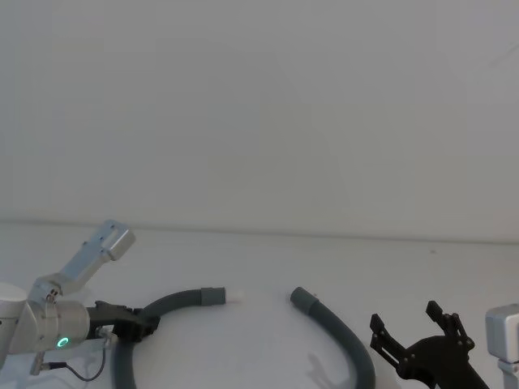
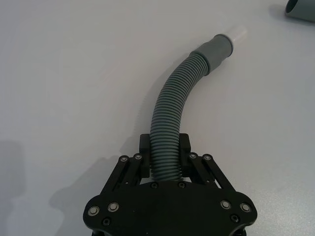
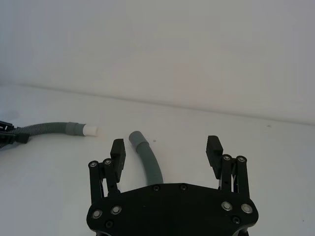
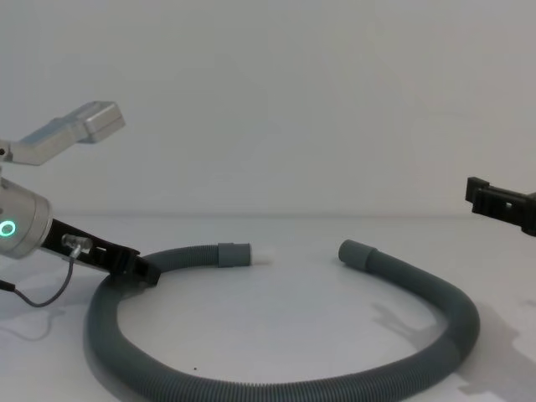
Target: Use both hands to pick up one end of the pipe from the table, align the ends, and insert them.
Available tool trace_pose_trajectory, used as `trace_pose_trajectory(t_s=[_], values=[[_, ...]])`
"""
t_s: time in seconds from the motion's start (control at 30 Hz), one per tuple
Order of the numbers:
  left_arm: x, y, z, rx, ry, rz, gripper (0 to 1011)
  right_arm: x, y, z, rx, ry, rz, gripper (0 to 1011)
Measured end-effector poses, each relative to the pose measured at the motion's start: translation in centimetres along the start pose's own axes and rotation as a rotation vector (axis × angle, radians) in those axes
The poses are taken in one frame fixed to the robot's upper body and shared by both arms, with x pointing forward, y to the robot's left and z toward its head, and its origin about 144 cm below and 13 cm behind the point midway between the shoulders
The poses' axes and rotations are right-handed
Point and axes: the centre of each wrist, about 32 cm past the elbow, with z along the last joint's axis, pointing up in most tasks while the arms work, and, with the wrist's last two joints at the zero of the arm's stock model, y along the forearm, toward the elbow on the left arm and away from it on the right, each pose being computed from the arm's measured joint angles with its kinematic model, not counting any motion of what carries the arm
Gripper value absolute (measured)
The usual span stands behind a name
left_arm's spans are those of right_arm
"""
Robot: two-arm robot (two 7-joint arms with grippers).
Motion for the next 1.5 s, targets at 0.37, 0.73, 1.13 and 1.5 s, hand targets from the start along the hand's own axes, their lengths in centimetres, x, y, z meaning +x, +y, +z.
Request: trace_pose_trajectory(t_s=[0.37, 0.73, 1.13, 1.5], values=[[0.0, 0.0, 0.0, 0.000, -0.001, 0.000, 301, 0.0, 0.0, 0.0, 0.000, 0.000, 0.000, 1004], [0.0, 0.0, 0.0, 0.001, -0.001, 0.001, 300, 0.0, 0.1, 0.1, 0.002, -0.006, 0.008, 1004], [0.0, 0.0, 0.0, 0.001, -0.001, 0.001, 301, 0.8, 1.2, 1.2, 0.006, -0.082, 0.126, 1004], [0.0, 0.0, 0.0, 0.001, -0.001, 0.001, 301, 1.8, 3.6, 3.1, -0.067, -0.140, 0.252, 1004]])
